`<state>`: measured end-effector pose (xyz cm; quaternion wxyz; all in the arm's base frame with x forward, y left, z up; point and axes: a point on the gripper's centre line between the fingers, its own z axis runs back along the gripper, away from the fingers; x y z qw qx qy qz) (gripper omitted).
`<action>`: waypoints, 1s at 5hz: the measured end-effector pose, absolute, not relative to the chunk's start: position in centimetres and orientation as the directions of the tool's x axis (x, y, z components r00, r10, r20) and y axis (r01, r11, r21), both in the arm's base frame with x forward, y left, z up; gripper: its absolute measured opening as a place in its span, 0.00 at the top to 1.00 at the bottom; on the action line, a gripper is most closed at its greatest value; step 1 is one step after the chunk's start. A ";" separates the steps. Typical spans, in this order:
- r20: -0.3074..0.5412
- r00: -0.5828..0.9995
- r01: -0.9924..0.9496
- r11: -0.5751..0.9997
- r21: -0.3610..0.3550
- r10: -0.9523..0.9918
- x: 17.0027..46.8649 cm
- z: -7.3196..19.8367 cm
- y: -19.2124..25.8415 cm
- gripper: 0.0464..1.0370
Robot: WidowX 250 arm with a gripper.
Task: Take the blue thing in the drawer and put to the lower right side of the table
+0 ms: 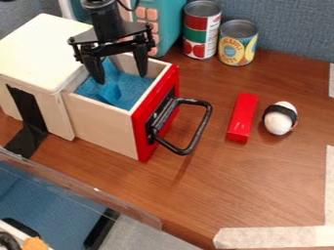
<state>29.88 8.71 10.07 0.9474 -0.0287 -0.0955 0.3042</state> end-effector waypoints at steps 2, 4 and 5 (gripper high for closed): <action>0.173 0.791 -0.579 0.809 -0.101 0.587 29.5 9.4 9.2 0.04; 0.199 0.771 -0.605 0.793 -0.069 0.606 29.3 7.8 9.3 0.04; 0.207 0.770 -0.609 0.792 -0.042 0.603 29.6 7.3 9.1 0.04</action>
